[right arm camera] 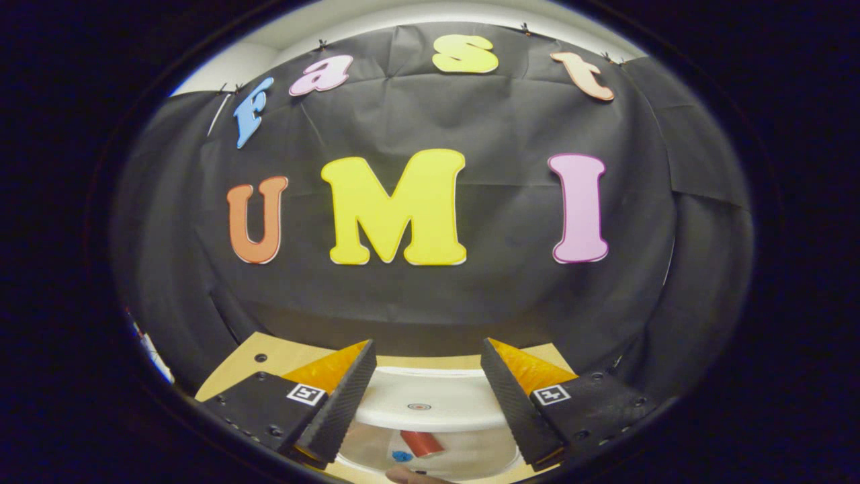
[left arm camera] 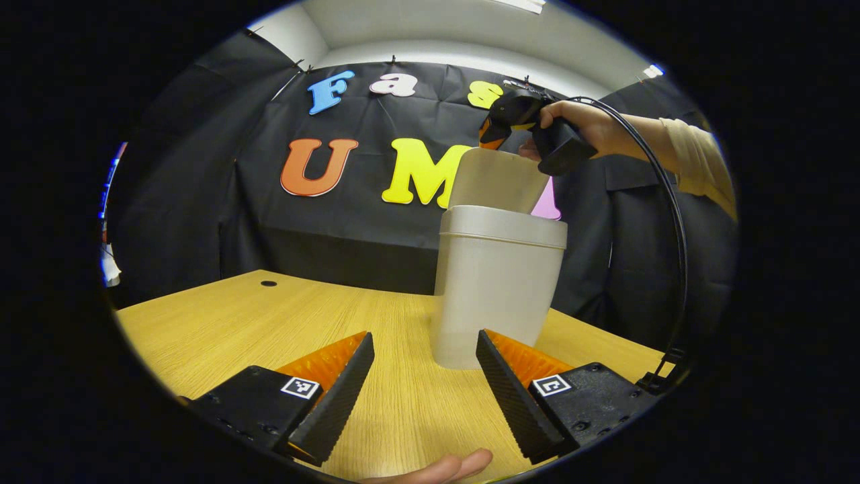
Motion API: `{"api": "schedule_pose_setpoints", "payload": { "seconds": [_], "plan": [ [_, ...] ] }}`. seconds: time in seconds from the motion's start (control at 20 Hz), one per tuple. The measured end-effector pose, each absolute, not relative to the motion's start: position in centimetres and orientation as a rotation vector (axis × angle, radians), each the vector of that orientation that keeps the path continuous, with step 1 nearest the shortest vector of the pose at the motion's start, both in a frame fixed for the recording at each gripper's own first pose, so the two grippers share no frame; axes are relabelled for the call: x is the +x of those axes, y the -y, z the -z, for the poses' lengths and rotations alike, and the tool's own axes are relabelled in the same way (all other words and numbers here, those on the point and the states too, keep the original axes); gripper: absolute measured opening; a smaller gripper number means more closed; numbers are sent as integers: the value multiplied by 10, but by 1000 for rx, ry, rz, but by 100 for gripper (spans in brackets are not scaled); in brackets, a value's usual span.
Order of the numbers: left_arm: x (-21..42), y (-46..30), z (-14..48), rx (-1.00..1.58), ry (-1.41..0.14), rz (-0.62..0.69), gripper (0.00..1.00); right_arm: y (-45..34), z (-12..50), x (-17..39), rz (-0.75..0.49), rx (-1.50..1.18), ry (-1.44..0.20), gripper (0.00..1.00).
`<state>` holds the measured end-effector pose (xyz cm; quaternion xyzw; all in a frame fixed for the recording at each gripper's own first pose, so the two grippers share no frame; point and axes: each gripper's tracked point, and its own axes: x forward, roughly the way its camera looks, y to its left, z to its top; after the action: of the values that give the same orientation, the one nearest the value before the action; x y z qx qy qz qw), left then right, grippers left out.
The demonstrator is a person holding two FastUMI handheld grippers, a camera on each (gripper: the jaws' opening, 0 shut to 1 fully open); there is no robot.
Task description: Press the lid of the desktop garbage bin to open it, pick up the crumpled paper on the desktop and throw it into the bin, then pick up the pop can on the desktop and drop it into the bin, and finally close the garbage bin lid.
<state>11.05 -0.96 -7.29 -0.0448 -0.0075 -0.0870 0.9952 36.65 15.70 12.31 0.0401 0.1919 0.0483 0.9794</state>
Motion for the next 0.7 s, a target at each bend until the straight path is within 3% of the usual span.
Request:
{"api": "schedule_pose_setpoints", "payload": {
  "seconds": [0.7],
  "plan": [
    [93,22,71,1,-8,129,99,-134,-37,300,-47,57,-629,97]
  ]
}}
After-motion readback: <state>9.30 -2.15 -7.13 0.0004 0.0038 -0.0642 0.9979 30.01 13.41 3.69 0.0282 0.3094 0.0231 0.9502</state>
